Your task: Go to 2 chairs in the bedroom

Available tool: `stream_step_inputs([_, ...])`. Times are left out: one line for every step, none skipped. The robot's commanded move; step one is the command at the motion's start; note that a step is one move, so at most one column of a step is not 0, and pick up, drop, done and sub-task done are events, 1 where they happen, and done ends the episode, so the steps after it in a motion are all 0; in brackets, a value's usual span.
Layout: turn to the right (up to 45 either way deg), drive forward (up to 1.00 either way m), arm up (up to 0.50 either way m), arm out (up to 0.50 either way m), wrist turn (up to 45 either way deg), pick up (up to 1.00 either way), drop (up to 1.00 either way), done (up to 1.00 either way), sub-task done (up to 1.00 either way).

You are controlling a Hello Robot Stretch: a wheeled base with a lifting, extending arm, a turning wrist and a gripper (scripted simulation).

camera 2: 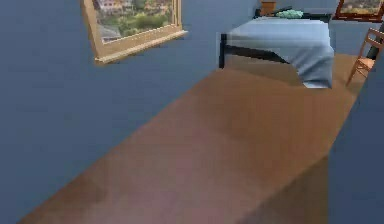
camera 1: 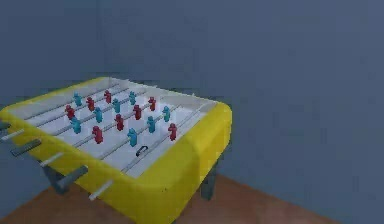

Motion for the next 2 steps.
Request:
stream_step_inputs([45.0, 0.0, 0.0, 0.0, 0.0, 0.0, 0.0, 0.0, 0.0])
stream_step_inputs([45.0, 0.0, 0.0, 0.0, 0.0, 0.0, 0.0, 0.0, 0.0])
